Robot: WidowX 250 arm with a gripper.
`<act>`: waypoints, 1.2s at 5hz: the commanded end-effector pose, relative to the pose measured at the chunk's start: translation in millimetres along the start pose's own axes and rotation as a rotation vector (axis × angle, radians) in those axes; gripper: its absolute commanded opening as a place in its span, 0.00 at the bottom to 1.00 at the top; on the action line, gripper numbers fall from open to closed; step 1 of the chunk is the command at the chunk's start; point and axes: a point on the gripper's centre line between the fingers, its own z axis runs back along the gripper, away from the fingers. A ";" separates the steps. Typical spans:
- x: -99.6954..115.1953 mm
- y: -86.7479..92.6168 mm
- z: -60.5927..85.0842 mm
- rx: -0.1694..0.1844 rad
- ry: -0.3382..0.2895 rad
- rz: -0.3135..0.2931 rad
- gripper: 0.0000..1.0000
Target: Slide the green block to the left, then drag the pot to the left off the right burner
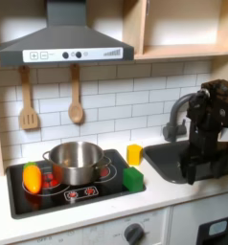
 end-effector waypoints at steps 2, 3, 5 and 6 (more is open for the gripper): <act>0.2 -0.2 -0.3 -0.002 0.001 0.000 1.00; 0.4 -0.2 0.1 -0.002 0.000 0.000 1.00; 0.1 0.1 -0.3 0.000 0.002 0.000 1.00; 14.9 3.1 -4.9 -0.022 -0.027 -0.032 1.00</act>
